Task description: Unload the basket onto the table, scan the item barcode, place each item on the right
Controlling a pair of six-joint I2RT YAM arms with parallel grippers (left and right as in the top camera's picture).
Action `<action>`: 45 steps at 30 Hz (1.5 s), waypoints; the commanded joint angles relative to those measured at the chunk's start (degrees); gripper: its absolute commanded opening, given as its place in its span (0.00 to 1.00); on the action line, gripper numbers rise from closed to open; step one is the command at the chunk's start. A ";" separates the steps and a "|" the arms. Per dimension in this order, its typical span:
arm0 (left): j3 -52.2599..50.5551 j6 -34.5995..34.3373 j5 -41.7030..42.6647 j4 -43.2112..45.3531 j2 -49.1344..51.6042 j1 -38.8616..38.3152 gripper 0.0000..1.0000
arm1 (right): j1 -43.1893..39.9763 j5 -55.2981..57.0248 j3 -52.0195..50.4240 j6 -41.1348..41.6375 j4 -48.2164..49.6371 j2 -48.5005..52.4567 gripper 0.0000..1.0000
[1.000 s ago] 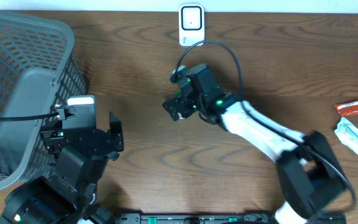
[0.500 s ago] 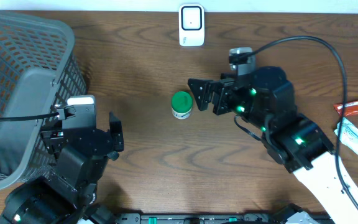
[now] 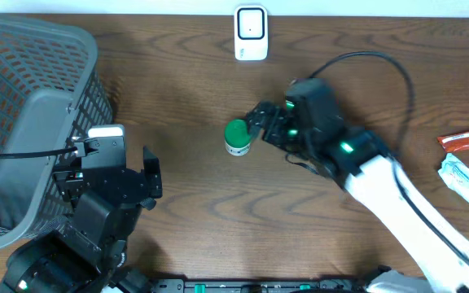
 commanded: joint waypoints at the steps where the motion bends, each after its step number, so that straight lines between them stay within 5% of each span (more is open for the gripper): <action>1: 0.35 -0.26 -0.72 -0.15 -0.15 0.17 0.98 | 1.42 0.57 10.71 7.13 -7.69 8.15 0.98; 14: 0.35 -0.26 -0.72 -0.15 -0.15 0.17 0.98 | 3.58 -1.14 48.89 13.20 -40.22 36.54 0.98; 45: 0.35 -0.26 -0.72 -0.15 -0.15 0.20 0.98 | 4.02 -2.56 49.96 10.34 -35.52 54.23 0.99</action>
